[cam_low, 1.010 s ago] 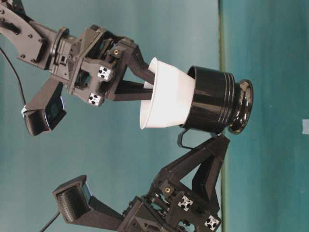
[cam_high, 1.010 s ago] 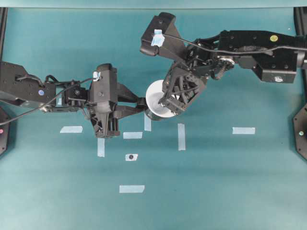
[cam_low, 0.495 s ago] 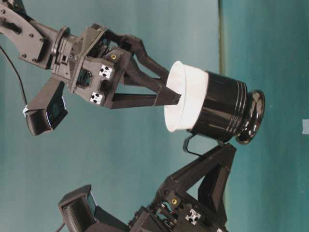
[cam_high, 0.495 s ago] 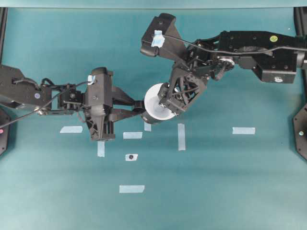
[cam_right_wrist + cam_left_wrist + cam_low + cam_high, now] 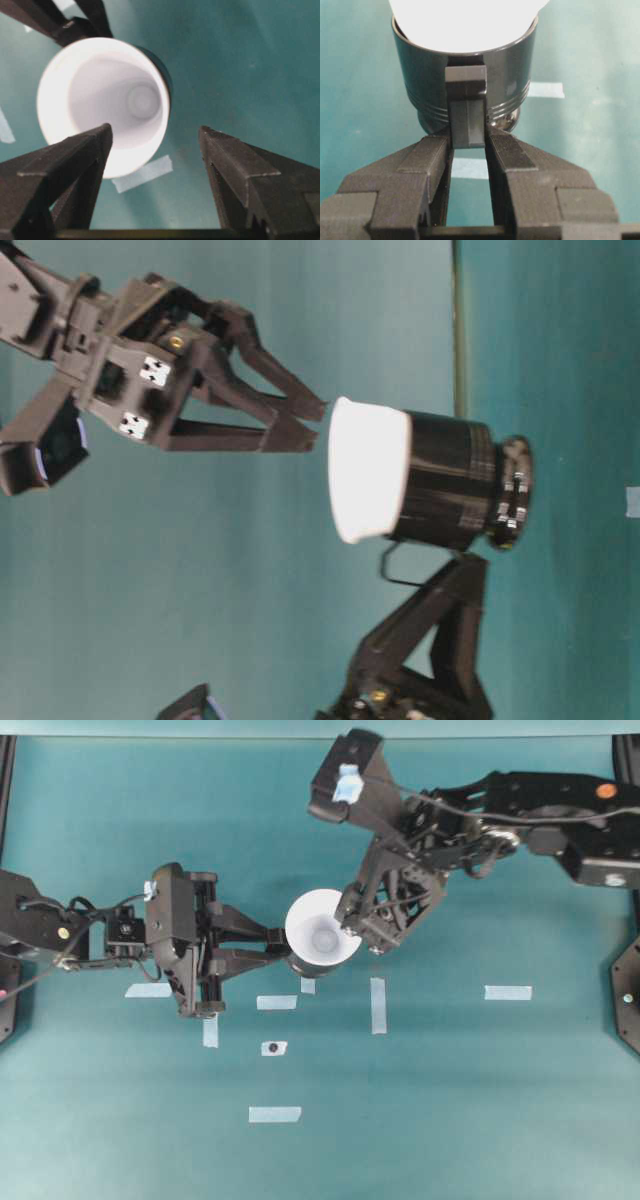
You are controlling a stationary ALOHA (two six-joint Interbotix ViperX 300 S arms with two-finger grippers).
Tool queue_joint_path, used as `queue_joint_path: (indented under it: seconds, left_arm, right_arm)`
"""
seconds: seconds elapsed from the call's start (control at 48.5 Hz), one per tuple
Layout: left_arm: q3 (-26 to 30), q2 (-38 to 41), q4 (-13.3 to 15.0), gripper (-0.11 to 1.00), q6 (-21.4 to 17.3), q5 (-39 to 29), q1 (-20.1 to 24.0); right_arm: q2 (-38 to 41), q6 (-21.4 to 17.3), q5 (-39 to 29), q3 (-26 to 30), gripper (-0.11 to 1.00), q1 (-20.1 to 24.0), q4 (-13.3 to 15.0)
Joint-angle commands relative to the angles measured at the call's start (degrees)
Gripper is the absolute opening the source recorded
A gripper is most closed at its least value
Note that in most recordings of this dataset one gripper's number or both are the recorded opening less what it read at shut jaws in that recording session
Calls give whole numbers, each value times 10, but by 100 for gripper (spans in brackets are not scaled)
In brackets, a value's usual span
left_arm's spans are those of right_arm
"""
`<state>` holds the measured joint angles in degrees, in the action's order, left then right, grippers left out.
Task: Holding the cup holder with the left arm, the right arm places the cup into the cup holder.
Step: 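Insert white cup into the held black holder with right gripper, then lower holder with cup onto the table with left gripper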
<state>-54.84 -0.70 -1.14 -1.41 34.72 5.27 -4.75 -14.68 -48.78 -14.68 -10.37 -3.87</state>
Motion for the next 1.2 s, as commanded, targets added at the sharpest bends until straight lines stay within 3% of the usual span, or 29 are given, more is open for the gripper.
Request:
queue_joint_path:
  seconds: [0.0,0.227,0.783,1.175]
  left_arm:
    - [4,4,-1,24,0,11,-1]
    - [18,32,-1,24,0,12,-1]
    - [60,91,-1,24,1,8,-2]
    - [56,95,-1,24,39,-42,-4]
  right_arm:
    - [-60,-14,1,-2,78,4,0]
    - [-62,-40,4,-21,78,8,0]
    - [-55,-50,34,-56,78,15,0]
    - [-54,-52,57,-76,78,15,-1]
